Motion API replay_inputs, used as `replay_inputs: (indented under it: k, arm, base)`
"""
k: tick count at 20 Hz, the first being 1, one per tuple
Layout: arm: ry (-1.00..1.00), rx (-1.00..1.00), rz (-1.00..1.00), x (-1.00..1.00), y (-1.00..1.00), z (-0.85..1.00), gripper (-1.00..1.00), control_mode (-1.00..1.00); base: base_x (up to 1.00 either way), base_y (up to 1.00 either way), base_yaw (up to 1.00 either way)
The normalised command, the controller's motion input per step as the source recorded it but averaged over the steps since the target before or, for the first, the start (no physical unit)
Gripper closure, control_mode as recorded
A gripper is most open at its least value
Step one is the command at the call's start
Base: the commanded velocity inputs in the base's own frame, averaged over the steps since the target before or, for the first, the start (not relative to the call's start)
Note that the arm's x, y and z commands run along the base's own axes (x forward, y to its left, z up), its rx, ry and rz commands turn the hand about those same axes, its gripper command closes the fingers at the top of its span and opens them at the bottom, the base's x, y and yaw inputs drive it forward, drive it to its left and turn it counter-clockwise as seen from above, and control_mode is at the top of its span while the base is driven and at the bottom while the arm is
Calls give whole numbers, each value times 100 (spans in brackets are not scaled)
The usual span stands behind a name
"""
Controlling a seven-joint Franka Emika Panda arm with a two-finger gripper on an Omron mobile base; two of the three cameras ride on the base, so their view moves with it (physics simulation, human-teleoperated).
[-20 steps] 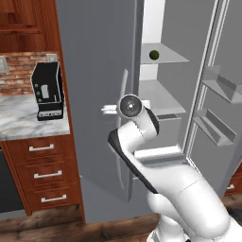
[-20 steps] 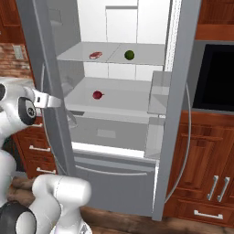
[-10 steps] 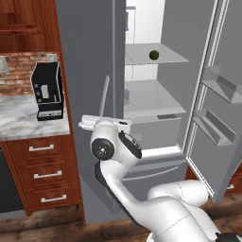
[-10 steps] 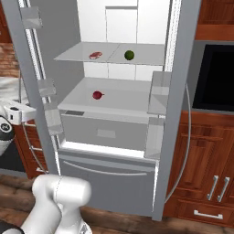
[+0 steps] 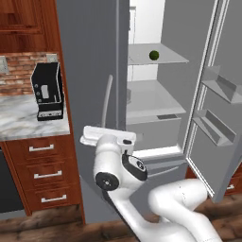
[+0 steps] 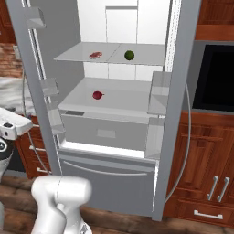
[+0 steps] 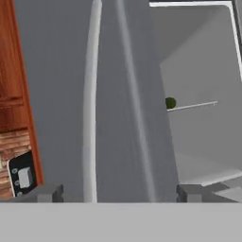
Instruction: Open the fridge, remove the pear, lime, and steak, and place them on any counter.
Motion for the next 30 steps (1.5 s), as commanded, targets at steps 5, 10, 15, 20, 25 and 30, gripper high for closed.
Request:
replay_inputs:
  k: [5, 10, 15, 20, 25, 30]
  arm:
    - [11, 0, -25, -99, 47, 73, -100, -100]
    - [21, 0, -21, -87, 9, 82, -100, -100]
    - [20, 3, -4, -22, -4, 27, -100, -100]
    - [8, 31, 3, 4, -62, 0, -100, -100]
    - [12, 48, 6, 11, -96, 5, -100, -100]
    - [23, 47, 13, 14, -93, 17, -100, -100]
  base:
    - [0, 0, 0]
    - [0, 0, 0]
    - [0, 0, 0]
    - [0, 0, 0]
    - [0, 0, 0]
    - [0, 0, 0]
